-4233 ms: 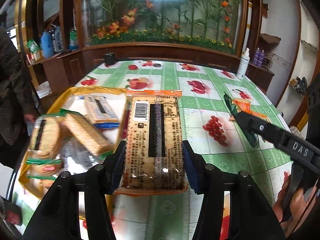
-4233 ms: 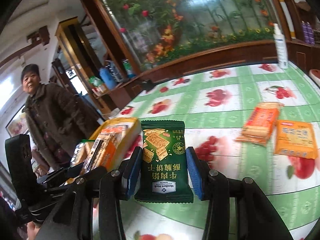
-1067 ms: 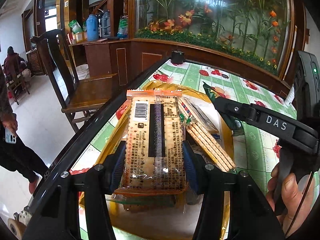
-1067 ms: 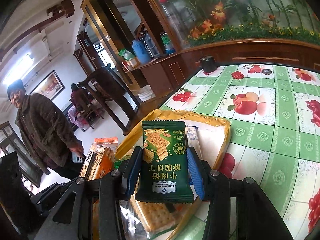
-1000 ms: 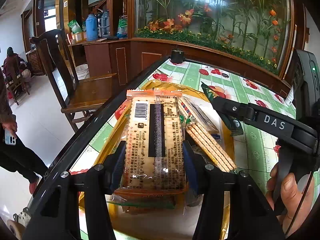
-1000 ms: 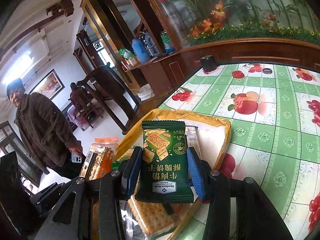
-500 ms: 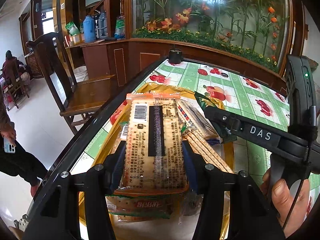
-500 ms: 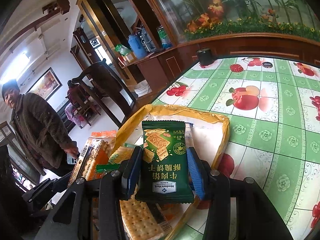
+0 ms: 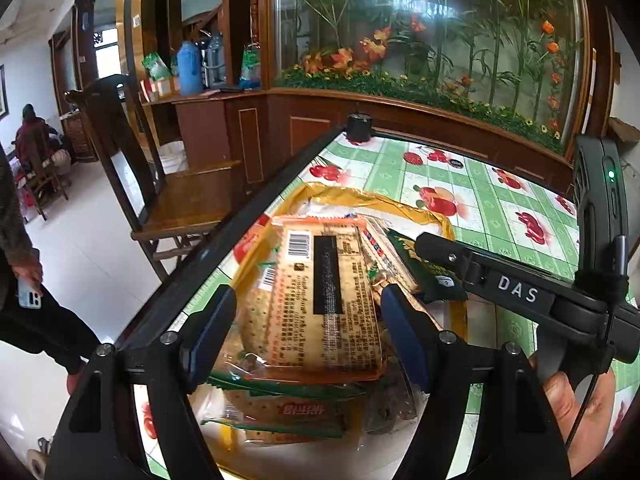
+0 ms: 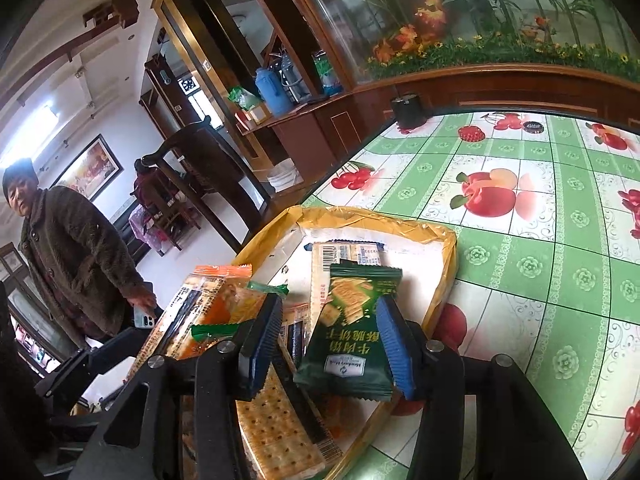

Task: Organize snacks
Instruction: 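Lower both packs into the tray and open both tools to release them, then withdraw both tools from the tray toward the remaining orange packs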

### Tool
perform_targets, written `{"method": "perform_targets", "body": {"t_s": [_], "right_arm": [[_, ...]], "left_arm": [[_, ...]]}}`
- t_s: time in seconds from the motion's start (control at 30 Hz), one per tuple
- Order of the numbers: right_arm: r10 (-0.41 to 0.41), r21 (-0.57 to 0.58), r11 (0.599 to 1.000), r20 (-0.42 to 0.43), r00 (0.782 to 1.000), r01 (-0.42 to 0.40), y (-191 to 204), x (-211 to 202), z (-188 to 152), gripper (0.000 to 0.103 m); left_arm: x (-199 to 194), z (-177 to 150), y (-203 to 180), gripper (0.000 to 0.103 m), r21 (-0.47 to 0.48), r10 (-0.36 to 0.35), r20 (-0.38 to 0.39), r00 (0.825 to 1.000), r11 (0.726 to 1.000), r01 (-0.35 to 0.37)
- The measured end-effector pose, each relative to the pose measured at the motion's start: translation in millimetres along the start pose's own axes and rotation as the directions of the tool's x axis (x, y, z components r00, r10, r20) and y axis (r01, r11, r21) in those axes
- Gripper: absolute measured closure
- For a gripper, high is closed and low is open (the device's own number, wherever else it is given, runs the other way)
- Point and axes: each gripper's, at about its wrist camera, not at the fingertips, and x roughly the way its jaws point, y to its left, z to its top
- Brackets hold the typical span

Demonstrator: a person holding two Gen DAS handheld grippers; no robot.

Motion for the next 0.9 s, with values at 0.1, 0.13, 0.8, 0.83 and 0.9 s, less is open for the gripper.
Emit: {"method": "perform_targets", "body": {"t_s": [0.1,0.13,0.8,0.83,0.9], "right_arm": [[0.004,0.004,1.000,0.009,1.000,-0.004,1.6,-6.7,-1.6,0.046],[0.004,0.004,1.000,0.016,1.000,-0.004,1.8,-10.9,-2.0,0.044],[-0.168,0.094,0.983,0.142,0.976,0.155,-61.0,-133.7,-27.4,0.019],[-0.188,0.108,0.979,0.149,0.971,0.173,-69.2,-143.6,-30.2,0.019],[-0.208,0.128,0.974,0.158,0.965,0.189,-80.0,-156.1,-34.4,0.018]], "left_arm": [[-3.5,0.4,0.5,0.019,0.005,0.026,0.000,1.000,1.000,-0.026],[-4.0,0.5,0.3,0.019,0.006,0.030,0.000,1.000,1.000,-0.030],[-43.7,0.3,-62.3,0.018,0.096,-0.041,0.057,0.998,0.995,0.036],[-44.9,0.2,-68.3,0.018,0.103,-0.049,0.057,0.997,0.994,0.043],[-47.2,-0.3,-79.0,0.018,0.116,-0.063,0.060,0.996,0.992,0.055]]}}
